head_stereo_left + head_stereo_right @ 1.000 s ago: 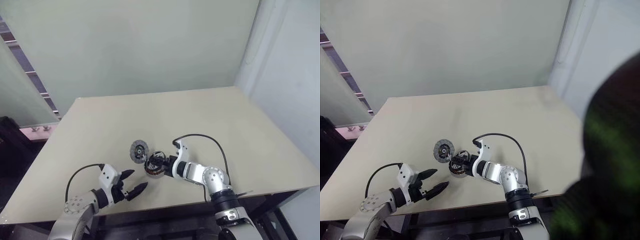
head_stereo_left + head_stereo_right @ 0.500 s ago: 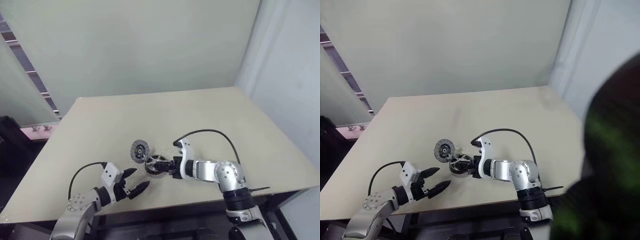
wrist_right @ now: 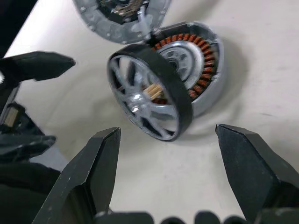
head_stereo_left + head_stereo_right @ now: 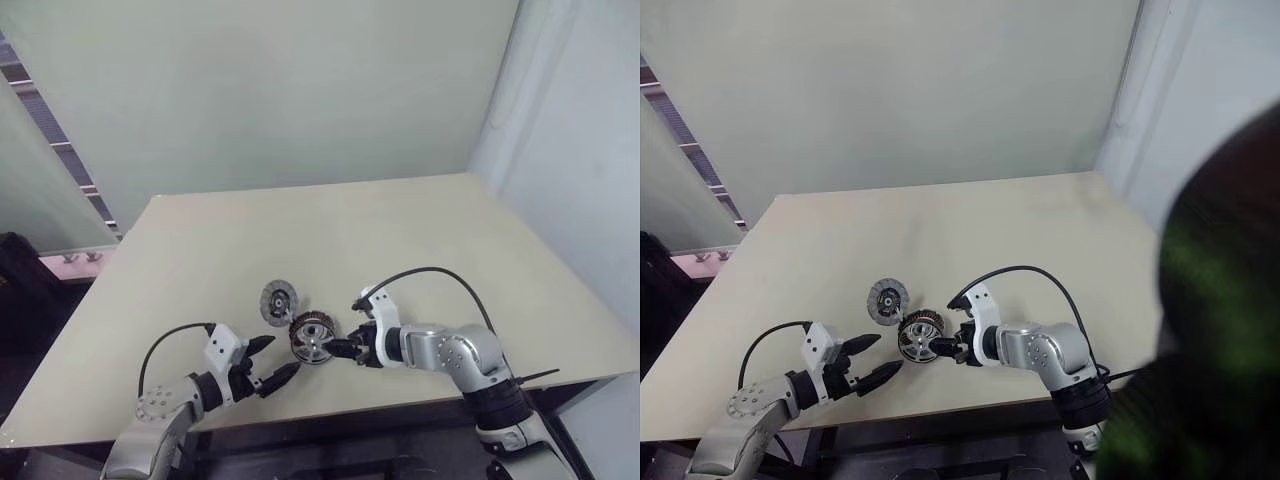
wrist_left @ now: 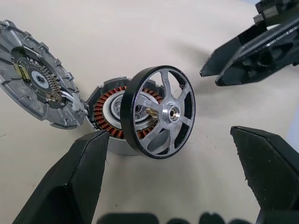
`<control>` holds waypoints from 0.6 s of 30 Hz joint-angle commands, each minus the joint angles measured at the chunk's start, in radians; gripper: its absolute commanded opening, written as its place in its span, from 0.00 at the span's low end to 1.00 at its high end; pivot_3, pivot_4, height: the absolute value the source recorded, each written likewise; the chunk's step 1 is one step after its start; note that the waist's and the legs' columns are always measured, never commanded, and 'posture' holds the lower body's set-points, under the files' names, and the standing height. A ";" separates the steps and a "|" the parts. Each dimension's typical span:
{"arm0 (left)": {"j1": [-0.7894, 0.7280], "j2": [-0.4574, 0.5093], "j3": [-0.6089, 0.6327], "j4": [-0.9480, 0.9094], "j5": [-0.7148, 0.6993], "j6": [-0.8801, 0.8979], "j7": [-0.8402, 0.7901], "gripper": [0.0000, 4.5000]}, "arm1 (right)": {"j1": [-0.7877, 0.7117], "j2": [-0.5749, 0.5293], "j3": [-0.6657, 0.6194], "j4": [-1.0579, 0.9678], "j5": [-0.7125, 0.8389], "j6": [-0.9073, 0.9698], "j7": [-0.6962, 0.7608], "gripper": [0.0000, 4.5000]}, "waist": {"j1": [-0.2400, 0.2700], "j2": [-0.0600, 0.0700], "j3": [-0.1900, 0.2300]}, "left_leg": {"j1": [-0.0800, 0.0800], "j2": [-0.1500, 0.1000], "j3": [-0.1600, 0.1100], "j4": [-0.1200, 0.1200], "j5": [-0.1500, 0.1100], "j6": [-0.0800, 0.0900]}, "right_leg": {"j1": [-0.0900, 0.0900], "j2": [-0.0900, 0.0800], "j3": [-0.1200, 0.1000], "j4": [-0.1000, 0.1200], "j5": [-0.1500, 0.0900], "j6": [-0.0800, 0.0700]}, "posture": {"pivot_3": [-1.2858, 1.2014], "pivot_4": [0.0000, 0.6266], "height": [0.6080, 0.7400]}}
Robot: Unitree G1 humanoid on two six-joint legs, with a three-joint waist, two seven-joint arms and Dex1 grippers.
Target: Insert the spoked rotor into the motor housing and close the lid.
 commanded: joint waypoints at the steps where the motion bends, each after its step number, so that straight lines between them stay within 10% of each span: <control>1: -0.019 0.009 0.003 -0.008 -0.002 -0.012 -0.007 1.00 | 0.007 0.024 0.006 -0.027 -0.019 -0.058 0.031 0.79 | 0.000 0.000 0.000 | 0.000 0.000 0.000 0.000 0.000 0.000 | 0.000 0.000 0.000 0.000 0.000 0.000 | 0.52 0.00 1.00; 18: -0.016 0.028 0.013 -0.018 -0.002 -0.011 -0.015 1.00 | -0.013 0.084 -0.029 0.135 -0.109 -0.191 0.127 0.79 | 0.000 -0.001 0.000 | 0.000 0.000 0.000 0.001 0.000 0.000 | 0.000 0.000 0.000 0.000 0.000 0.000 | 0.52 0.00 1.00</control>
